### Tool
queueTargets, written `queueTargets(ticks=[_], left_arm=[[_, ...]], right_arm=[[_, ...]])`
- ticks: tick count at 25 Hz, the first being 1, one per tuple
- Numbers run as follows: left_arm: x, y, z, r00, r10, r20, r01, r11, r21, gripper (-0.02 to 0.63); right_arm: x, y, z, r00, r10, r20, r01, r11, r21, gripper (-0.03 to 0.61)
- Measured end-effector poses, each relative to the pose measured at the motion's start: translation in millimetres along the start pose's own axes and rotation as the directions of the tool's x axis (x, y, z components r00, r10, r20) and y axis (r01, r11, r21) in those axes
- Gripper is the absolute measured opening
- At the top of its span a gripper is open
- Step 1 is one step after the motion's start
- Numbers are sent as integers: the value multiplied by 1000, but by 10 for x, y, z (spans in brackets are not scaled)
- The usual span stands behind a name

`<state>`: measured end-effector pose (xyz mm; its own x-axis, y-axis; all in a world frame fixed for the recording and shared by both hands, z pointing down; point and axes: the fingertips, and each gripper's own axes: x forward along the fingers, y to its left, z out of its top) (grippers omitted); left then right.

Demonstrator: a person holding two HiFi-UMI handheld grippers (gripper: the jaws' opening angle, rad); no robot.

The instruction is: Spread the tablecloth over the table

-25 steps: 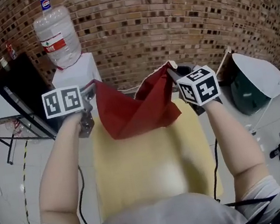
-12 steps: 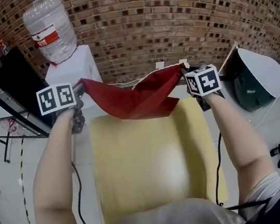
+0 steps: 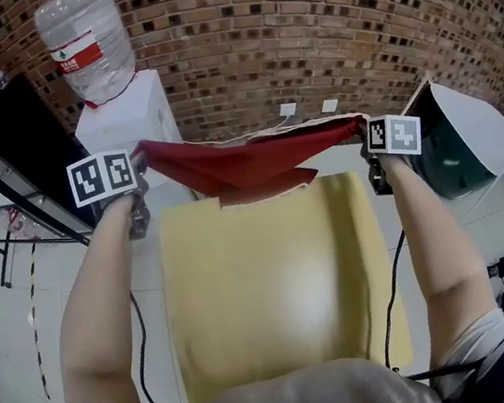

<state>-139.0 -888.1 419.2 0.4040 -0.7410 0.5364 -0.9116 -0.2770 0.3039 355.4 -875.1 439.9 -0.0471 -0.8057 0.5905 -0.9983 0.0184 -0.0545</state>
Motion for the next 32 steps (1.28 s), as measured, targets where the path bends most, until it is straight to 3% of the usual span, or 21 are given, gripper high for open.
queueTargets(ticks=[3,11,16,24,32], left_arm=[[74,78,-123,1000,0,-16,0,1000,-1,11],[312,191,-612,996,3,-89,-5,1000,-13,9],[244,201,-532,997,11,-72,-10,1000,11,9],[-105,84,-331,1000,-5,-22,6,1000,28,11],[-957,-178,-454,1000,-5,30,3,998,59,9]], right_arm=[[12,-178,-68,1000,-30,-8,31,998,62,9],[115,-247,-464,995,-82,-62,85,996,42,9],[102,-225,-563,994,-49,-102,57,995,77,9],[-230,-173,-297,998,-38,-49,44,991,127,9],[-960,-47,-411,1000,-15,-2,15,992,129,9]])
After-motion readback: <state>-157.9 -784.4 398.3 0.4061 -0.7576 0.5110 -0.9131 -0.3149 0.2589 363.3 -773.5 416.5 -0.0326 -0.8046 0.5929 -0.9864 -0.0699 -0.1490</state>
